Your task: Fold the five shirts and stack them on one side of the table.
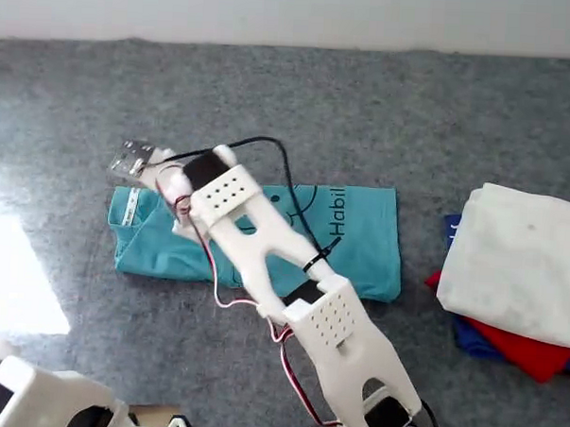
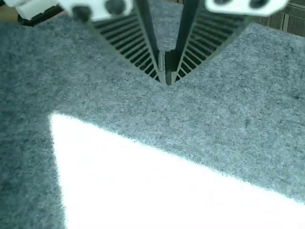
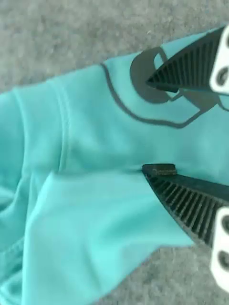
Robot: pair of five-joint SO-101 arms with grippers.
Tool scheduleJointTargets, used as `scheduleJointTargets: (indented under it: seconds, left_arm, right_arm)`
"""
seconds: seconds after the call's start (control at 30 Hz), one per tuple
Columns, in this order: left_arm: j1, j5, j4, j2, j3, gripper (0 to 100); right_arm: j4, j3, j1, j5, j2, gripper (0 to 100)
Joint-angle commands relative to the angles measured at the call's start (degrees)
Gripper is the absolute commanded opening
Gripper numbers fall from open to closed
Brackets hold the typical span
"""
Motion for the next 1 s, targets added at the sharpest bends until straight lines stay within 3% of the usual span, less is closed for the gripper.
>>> scheduleJointTargets:
  seconds: [0.0, 0.17, 0.3, 0.43, 0.6, 0.7, 0.83, 0.97]
  left_arm:
    - [0.3, 0.2, -0.4, -1.7, 0.7, 1]
    - [0.3, 0.2, -0.4, -1.7, 1.4, 1]
    - [0.3, 0.2, -0.4, -1.7, 1.4, 1]
    - [0.3, 0.2, -0.4, -1.7, 1.4, 1]
    - [0.4, 0.2, -0.4, -1.7, 1.4, 1]
    - [0.4, 0.2, -0.4, -1.7, 1.4, 1]
    - [0.4, 0.2, -0.4, -1.7, 1.4, 1]
    - [0.4, 0.2, -0.5, -1.7, 1.4, 1]
  right_arm:
    - [0.9, -4.0, 0.7, -0.4, -2.5, 25.2]
    - [7.3, -10.3, 0.5, -0.4, -3.0, 23.2]
    - [15.9, -12.7, -1.7, -0.2, -2.9, 11.3]
    - [16.5, -10.0, -3.4, -0.4, -3.8, 2.8]
    - [16.2, -3.5, -4.4, -0.2, -3.5, 2.6]
    - [13.0, -0.6, -0.5, 0.0, -0.9, 2.4]
    - [9.8, -1.2, 5.4, -0.1, 1.6, 2.6]
    - [14.2, -6.9, 3.9, -0.1, 0.0, 2.6]
